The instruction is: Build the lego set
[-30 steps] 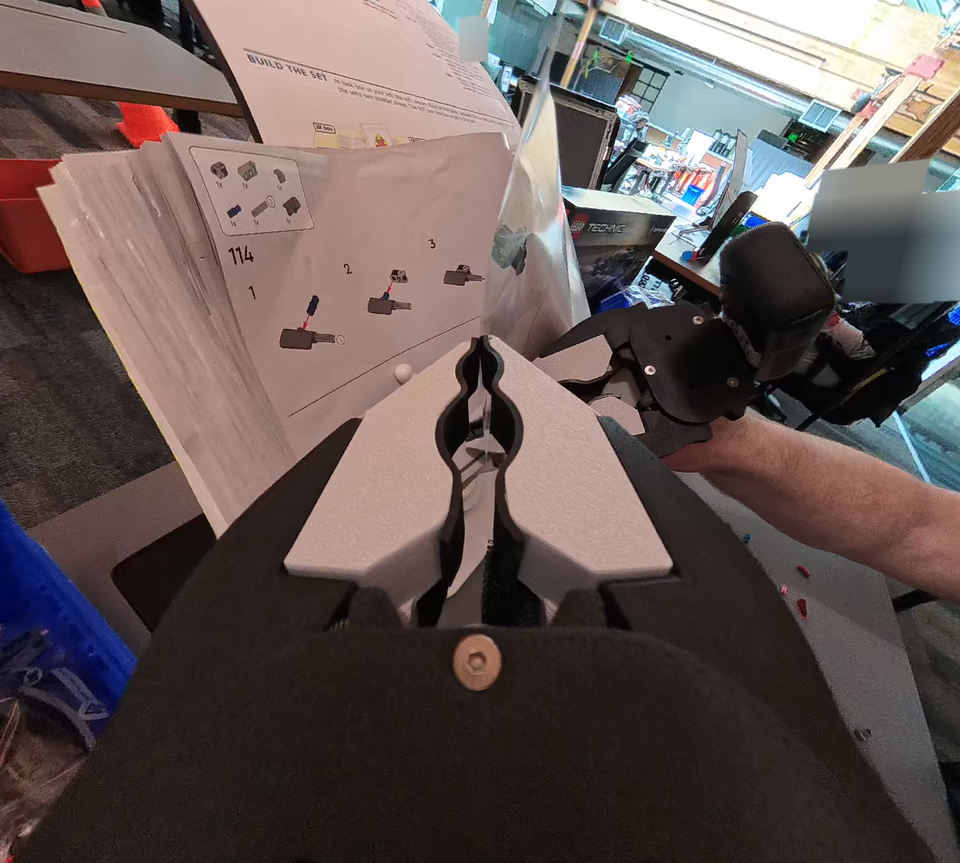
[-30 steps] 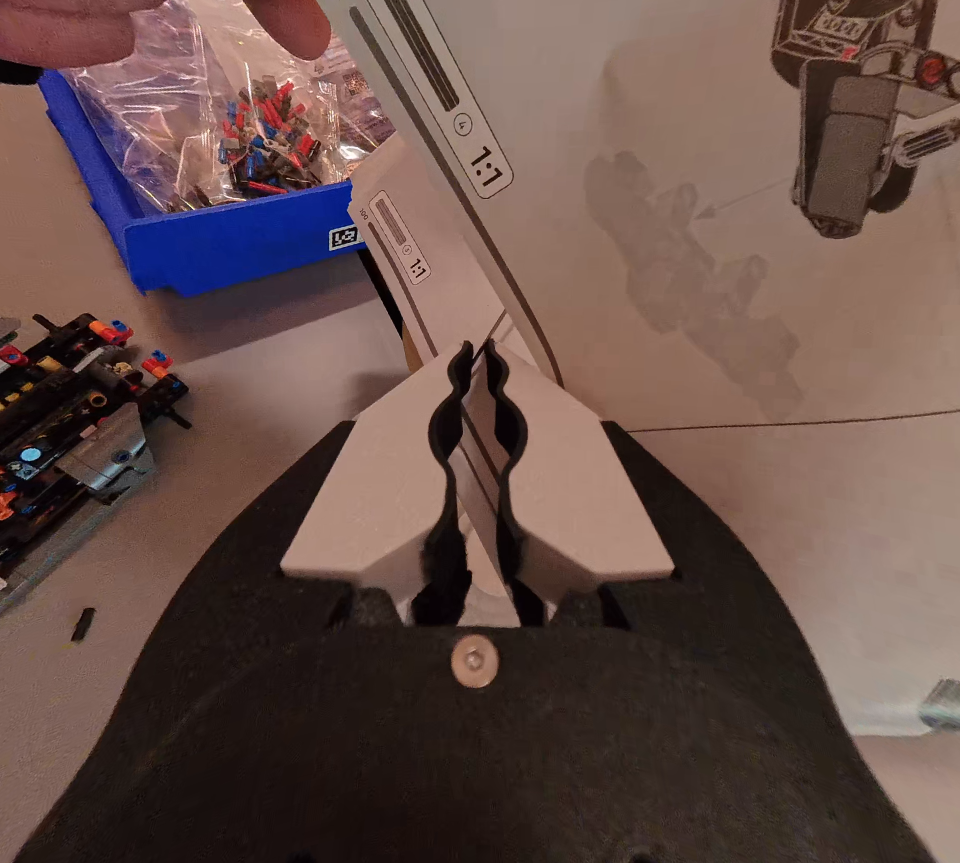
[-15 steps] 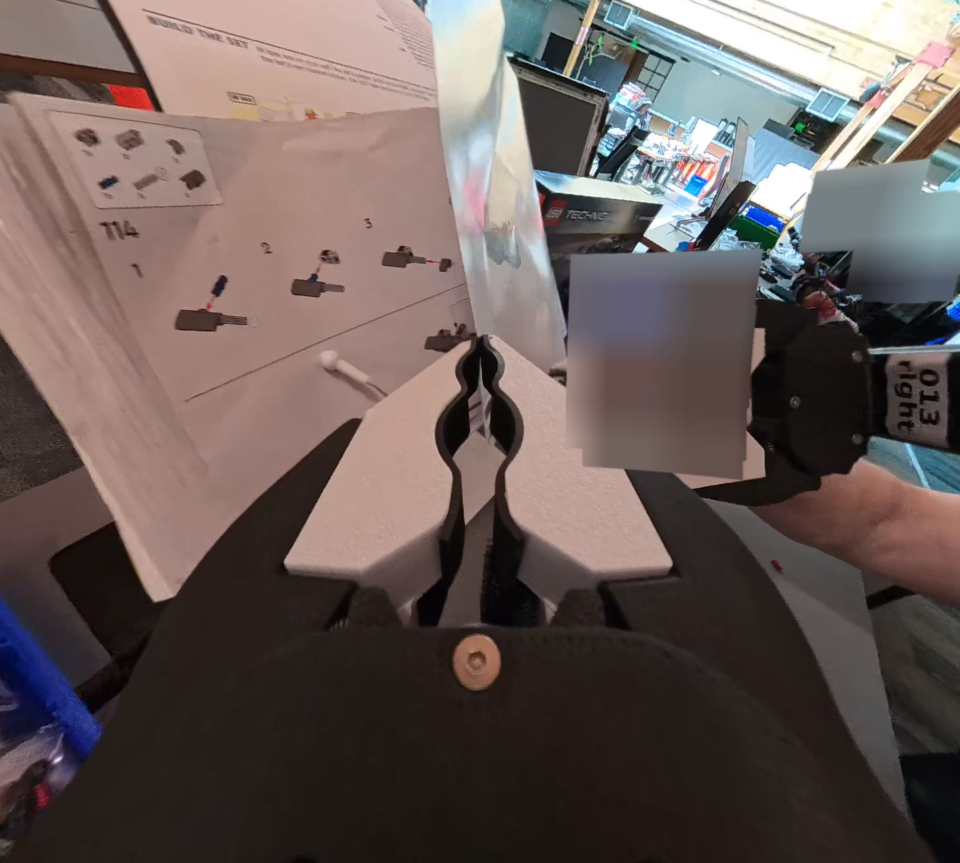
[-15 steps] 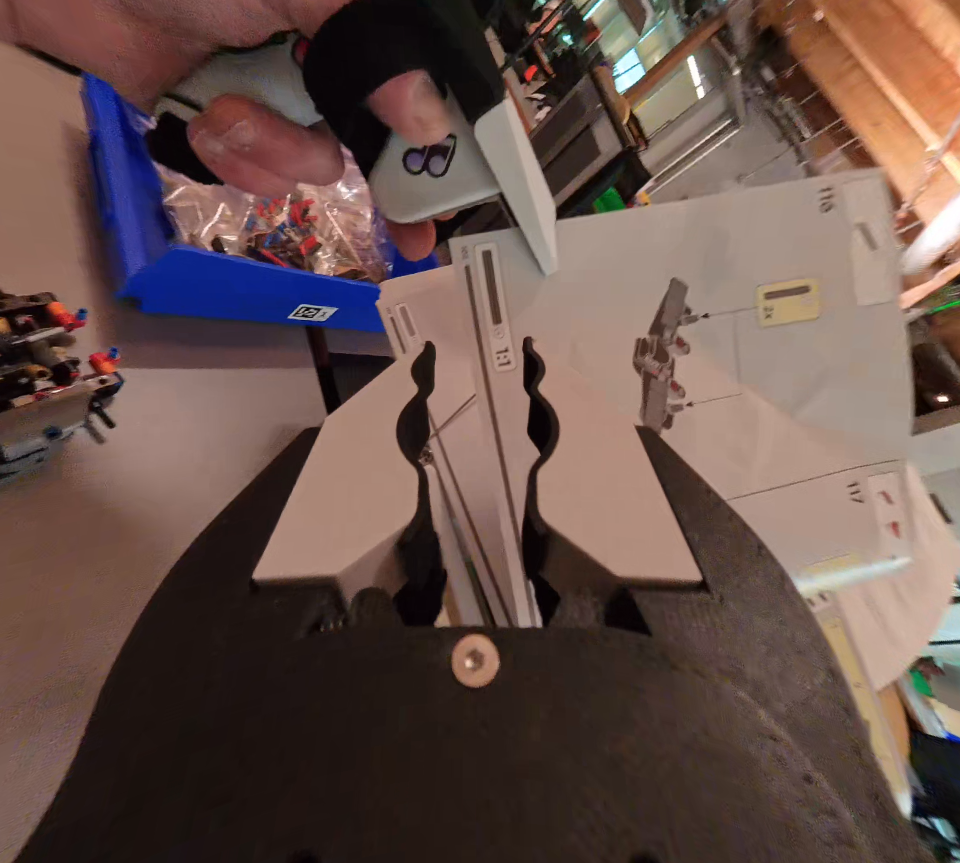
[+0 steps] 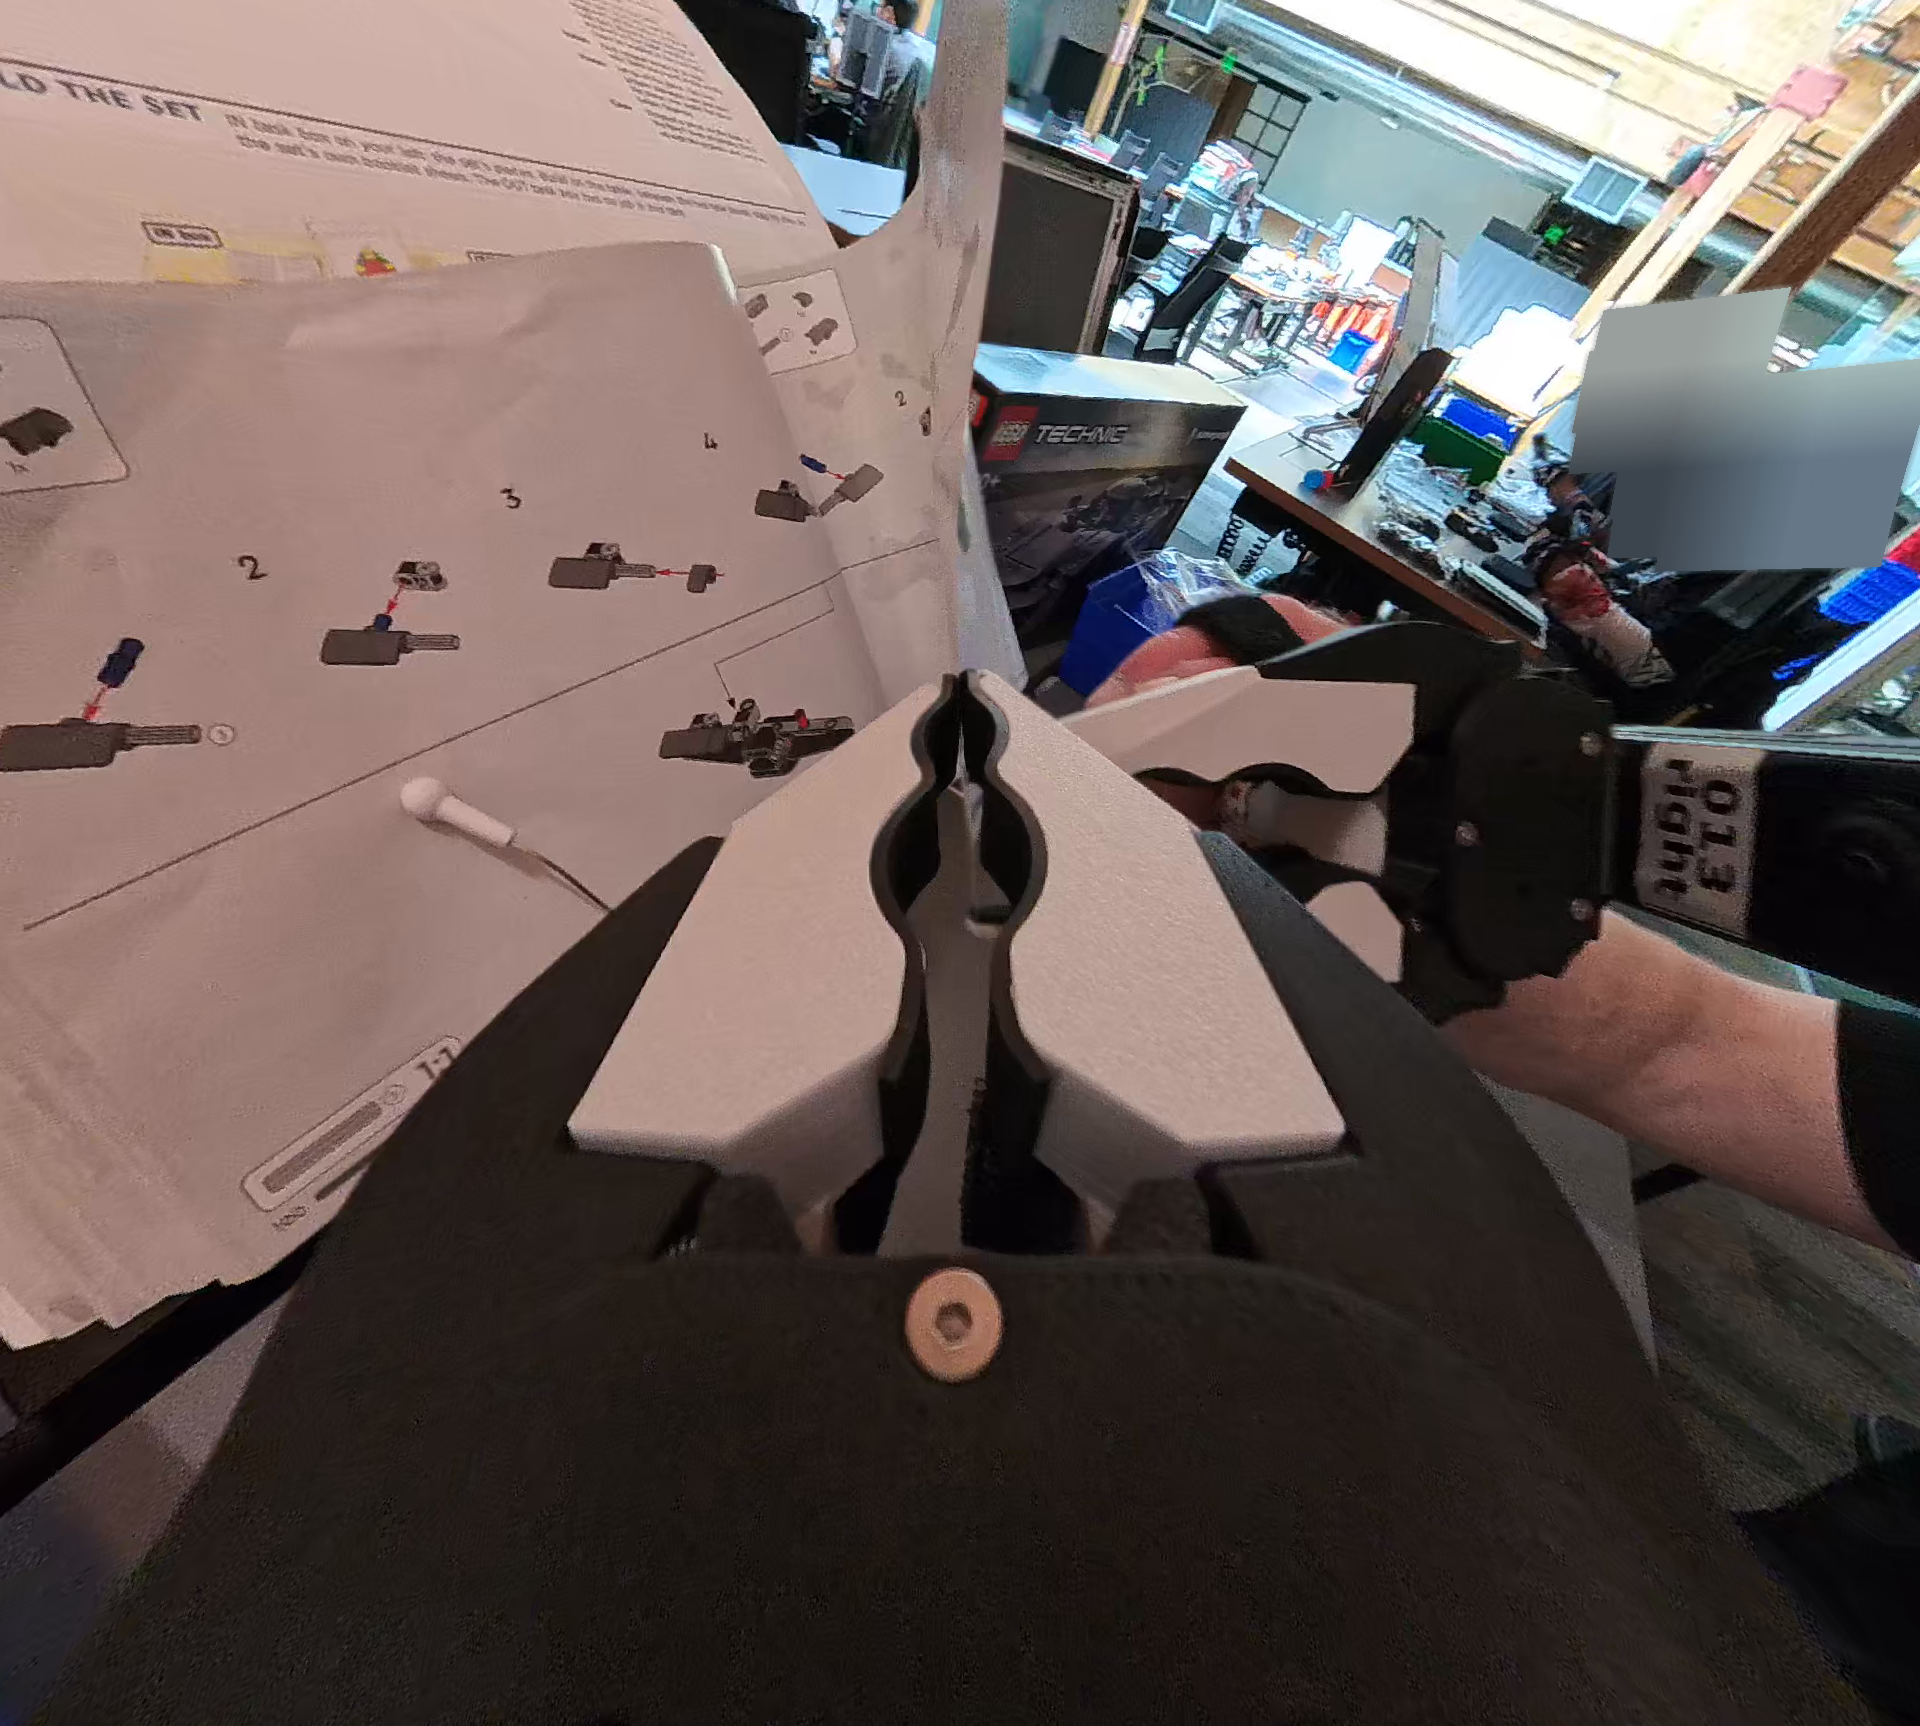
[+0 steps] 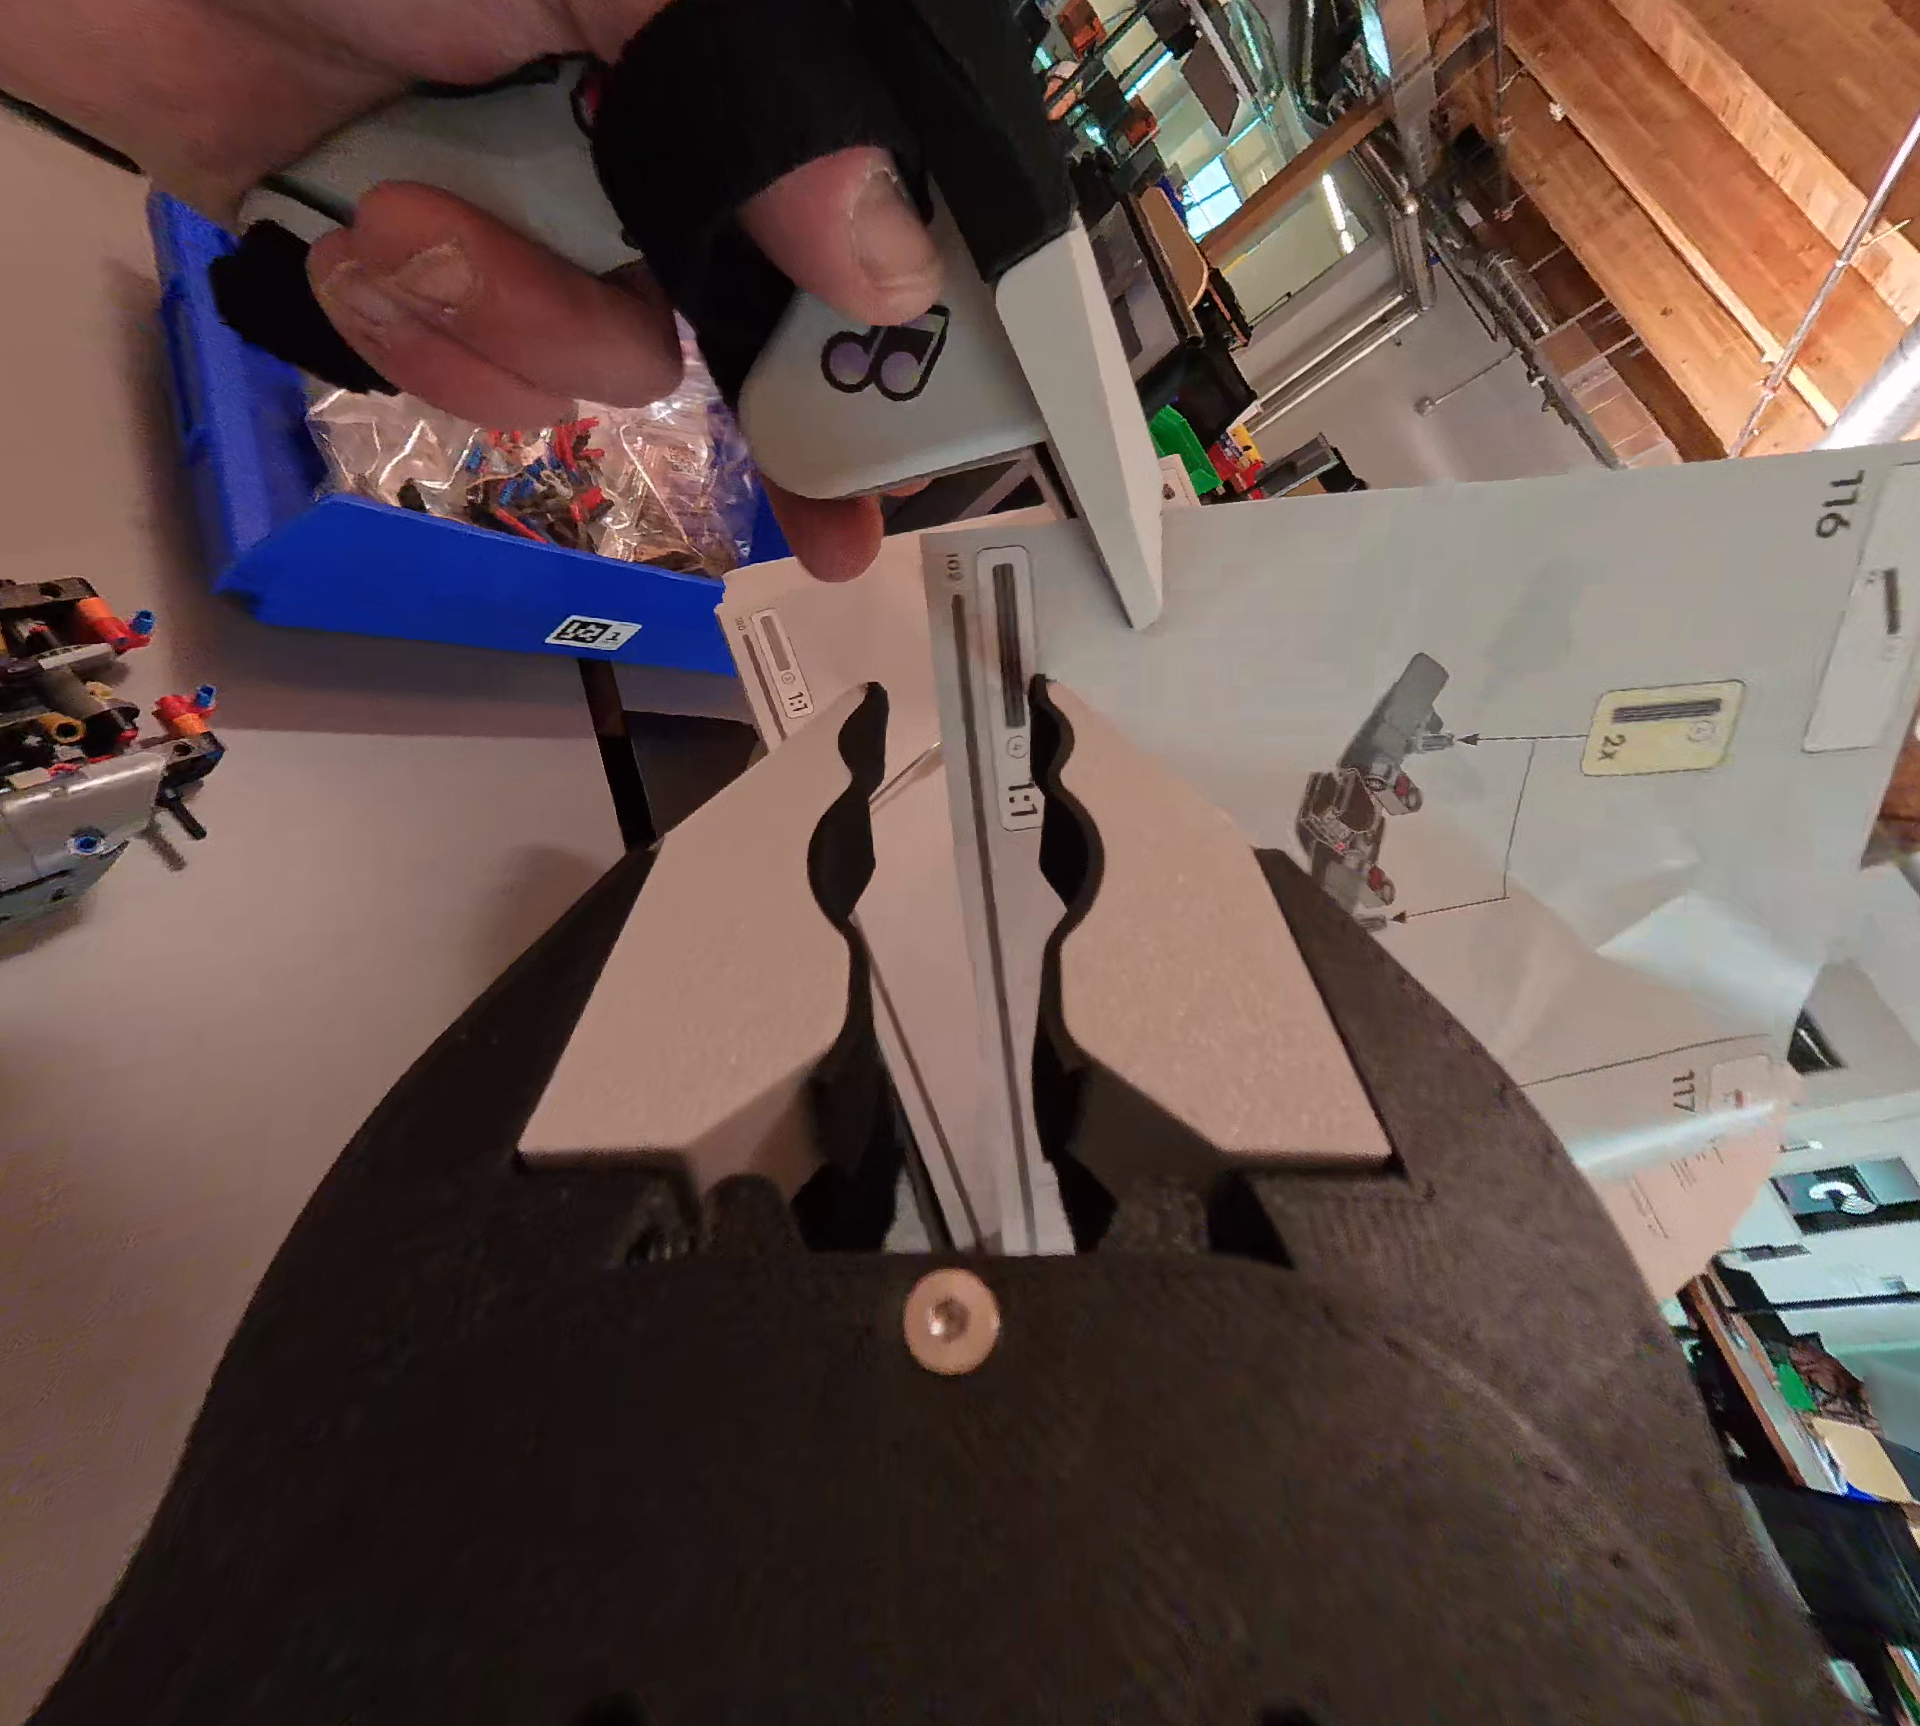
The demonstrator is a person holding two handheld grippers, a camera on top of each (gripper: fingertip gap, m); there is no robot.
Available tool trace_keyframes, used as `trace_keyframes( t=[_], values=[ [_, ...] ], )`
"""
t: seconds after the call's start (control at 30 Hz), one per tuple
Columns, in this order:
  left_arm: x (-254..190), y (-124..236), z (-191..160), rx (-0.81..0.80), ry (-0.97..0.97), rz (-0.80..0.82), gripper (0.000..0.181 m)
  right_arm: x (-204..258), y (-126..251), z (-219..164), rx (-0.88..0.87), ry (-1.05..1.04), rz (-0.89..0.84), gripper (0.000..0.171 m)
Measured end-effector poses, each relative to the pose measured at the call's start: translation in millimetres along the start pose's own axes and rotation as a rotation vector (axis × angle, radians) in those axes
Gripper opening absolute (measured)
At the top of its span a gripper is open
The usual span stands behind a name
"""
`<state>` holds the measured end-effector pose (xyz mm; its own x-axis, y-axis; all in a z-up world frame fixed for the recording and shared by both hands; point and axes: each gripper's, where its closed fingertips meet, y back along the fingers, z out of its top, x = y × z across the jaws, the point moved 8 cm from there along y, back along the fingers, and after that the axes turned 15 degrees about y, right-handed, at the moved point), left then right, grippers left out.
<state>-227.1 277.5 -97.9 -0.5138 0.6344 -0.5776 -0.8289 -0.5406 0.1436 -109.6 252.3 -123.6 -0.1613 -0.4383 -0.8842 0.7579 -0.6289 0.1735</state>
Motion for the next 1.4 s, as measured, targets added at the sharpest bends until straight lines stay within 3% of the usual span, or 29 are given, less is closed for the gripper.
trace_keyframes(
  t=[0.1, 0.2, 0.37, 0.47, 0.57, 0.67, 0.73, 1.0, 1.17, 1.4],
  values=[
    [8, 1, 3, -0.02, -0.015, 0.042, 0.0, 10, 4, 0, 0.0, -0.073, 0.09, 0.012],
    [22, 5, 6, -0.046, -0.032, 0.097, 0.0, 24, -14, -18, 0.1, -0.234, 0.215, 0.02],
    [46, 12, 11, -0.081, -0.035, 0.16, 0.0, 26, -49, -40, 0.153, -0.36, 0.177, 0.019],
    [57, 16, 15, -0.097, -0.037, 0.182, 0.0, 27, -71, -44, 0.215, -0.37, 0.178, 0.024],
    [65, 18, 18, -0.114, -0.034, 0.182, 0.0, 27, -87, -51, 0.305, -0.357, 0.136, 0.019],
    [73, 19, 18, -0.113, -0.04, 0.192, 0.0, 30, -96, -49, 0.279, -0.359, 0.144, 0.013],
    [79, 20, 18, -0.118, -0.041, 0.204, 0.0, 31, -100, -47, 0.259, -0.344, 0.16, 0.0],
    [112, 17, 5, -0.133, -0.029, 0.316, 0.0, 50, -98, -39, 0.138, -0.243, 0.249, 0.0],
    [127, 16, -7, -0.111, -0.04, 0.368, 0.0, 47, -90, -39, 0.086, -0.227, 0.209, 0.0],
    [134, 18, -22, -0.095, -0.02, 0.409, 0.0, 32, -79, -56, 0.057, -0.494, 0.088, 0.0]
  ],
)
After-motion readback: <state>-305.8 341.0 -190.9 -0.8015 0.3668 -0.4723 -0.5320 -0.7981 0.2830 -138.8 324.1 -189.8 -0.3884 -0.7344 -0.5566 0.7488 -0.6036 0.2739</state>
